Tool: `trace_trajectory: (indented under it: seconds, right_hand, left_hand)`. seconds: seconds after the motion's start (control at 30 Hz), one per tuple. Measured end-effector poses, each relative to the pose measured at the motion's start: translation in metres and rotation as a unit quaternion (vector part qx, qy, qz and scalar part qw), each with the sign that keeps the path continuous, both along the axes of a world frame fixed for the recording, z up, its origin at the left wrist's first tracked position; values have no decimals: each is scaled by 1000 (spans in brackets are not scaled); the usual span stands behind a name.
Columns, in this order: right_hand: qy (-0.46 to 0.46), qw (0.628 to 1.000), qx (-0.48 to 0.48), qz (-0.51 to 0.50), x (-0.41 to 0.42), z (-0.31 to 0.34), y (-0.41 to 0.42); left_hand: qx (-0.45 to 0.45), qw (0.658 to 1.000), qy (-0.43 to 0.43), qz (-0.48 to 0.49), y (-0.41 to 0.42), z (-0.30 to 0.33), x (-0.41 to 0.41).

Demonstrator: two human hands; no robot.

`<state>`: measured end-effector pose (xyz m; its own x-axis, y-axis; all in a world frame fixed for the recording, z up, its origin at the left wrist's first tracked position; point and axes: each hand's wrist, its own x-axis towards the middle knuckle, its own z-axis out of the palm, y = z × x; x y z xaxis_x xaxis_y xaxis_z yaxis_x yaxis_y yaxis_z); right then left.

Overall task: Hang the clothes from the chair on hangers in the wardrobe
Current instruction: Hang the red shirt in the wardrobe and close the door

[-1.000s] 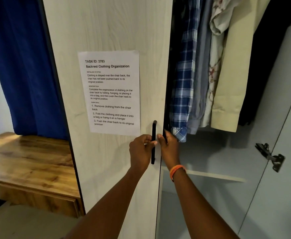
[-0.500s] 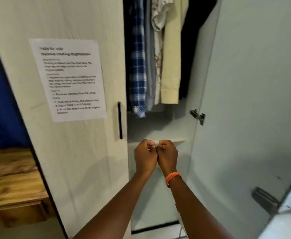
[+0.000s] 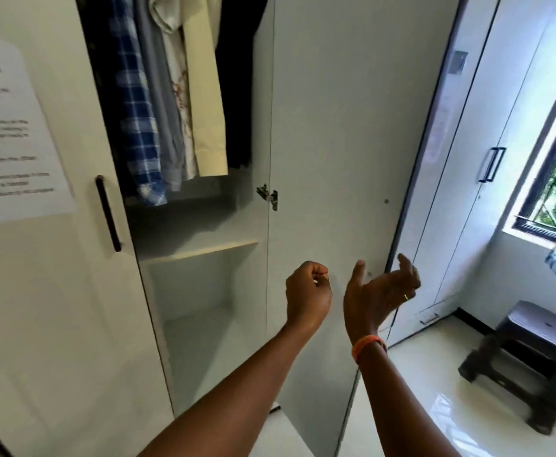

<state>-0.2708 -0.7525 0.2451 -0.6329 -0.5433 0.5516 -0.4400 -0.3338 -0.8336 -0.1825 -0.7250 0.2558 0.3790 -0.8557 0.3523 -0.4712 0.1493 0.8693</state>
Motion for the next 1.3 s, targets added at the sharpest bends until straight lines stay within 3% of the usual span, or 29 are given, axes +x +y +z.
trace_trajectory:
  seconds: [0.2,0.4,0.47,0.57,0.8,1.07,1.3]
  right_hand:
    - [-37,983,117,136,-31,-24,-21]
    - [-92,985,84,120,-9,-19,1]
    - [-109,981,57,148,5,-21,18]
    - [-183,954,85,220,31,-26,43]
    - [0,958,73,276,113,-7,63]
    - [-20,866,100,490,206,27,39]
    - [27,848,72,525,254,34,26]
  left_hand:
    - [-8,1000,-3,-6,-11,9,-42]
    - [-78,997,12,-23,-2,19,-41]
    - [-66,997,-7,-43,4,17,-35]
    - [-79,997,-18,14,21,12,-15]
    - [-99,987,-2,129,74,15,78]
    - [-30,974,-30,224,109,16,206]
    - [9,956,-14,294,97,9,293]
